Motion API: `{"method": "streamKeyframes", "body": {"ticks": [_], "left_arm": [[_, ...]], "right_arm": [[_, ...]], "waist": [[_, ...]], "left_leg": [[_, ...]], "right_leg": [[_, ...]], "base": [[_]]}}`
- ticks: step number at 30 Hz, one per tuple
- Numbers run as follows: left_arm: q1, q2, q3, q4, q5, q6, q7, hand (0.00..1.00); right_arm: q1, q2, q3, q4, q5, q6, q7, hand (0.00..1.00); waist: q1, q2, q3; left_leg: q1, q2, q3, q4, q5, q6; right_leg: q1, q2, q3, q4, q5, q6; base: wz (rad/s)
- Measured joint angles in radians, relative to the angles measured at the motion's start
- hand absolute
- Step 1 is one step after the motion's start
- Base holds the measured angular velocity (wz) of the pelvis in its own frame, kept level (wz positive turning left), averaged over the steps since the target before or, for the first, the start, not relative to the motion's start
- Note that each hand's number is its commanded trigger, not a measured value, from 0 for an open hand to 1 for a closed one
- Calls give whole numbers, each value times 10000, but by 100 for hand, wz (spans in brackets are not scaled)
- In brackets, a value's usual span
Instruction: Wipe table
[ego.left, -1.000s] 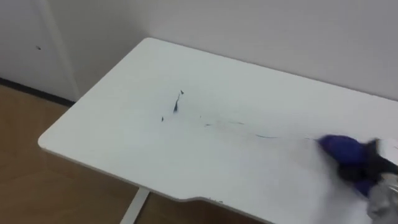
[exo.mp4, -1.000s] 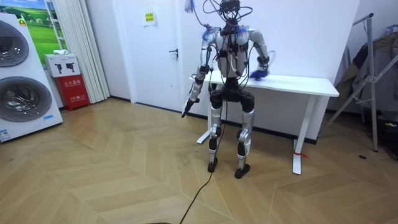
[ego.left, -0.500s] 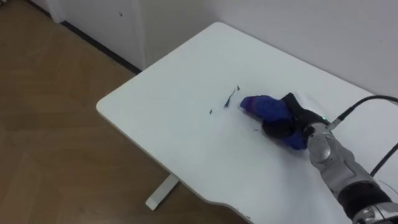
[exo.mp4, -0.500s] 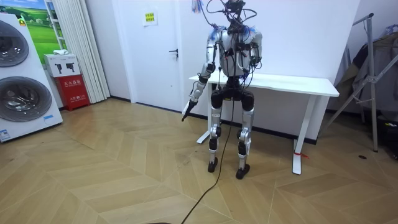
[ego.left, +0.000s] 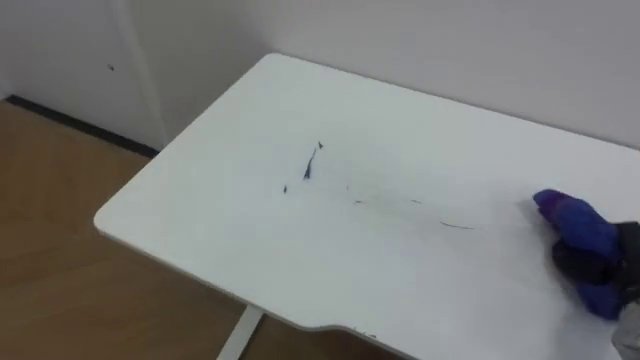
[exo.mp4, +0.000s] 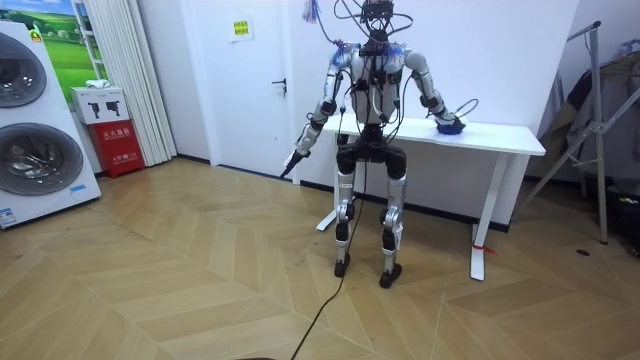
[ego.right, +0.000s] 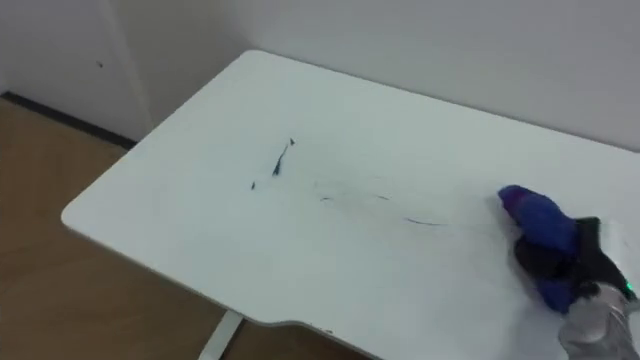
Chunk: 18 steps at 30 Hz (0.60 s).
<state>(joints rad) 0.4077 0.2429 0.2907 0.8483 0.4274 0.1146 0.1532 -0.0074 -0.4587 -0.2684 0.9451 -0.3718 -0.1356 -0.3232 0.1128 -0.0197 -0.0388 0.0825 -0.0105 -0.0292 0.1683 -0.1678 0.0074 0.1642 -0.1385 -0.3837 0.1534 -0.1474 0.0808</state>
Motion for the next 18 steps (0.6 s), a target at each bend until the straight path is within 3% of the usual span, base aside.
{"method": "streamKeyframes", "body": {"ticks": [3,10,13,16,18], "left_arm": [[1,-10,60,-16,41,-64,148,0],[253,-26,49,-30,-37,-87,338,0],[286,-160,4,-144,-35,-116,339,0],[209,-515,-23,-129,-34,-117,342,0],[105,-575,-406,-38,-36,-148,335,0]], "right_arm": [[546,-31,-366,11,235,-40,-135,100],[678,-30,-578,-44,284,-25,-251,100],[483,-40,-289,-397,69,342,-273,100],[52,-52,209,-760,-308,933,-345,100],[-461,-118,1000,-1095,-945,1681,-340,100]], "waist": [[-94,-95,-12],[-227,-156,29],[-148,-134,102],[169,-93,240],[354,-90,334]], "left_leg": [[54,14,-28,77,-37,10],[-23,14,-77,193,-110,1],[-30,30,-11,200,-107,-6],[-47,144,316,205,-137,-41],[-167,291,644,203,-124,-89]], "right_leg": [[118,2,-91,1,0,0],[113,26,-72,-8,1,0],[50,33,25,30,1,-1],[-195,72,290,204,39,-63],[-537,174,579,347,99,-156]], "base": [[6],[0],[-12],[-43],[-45]]}}
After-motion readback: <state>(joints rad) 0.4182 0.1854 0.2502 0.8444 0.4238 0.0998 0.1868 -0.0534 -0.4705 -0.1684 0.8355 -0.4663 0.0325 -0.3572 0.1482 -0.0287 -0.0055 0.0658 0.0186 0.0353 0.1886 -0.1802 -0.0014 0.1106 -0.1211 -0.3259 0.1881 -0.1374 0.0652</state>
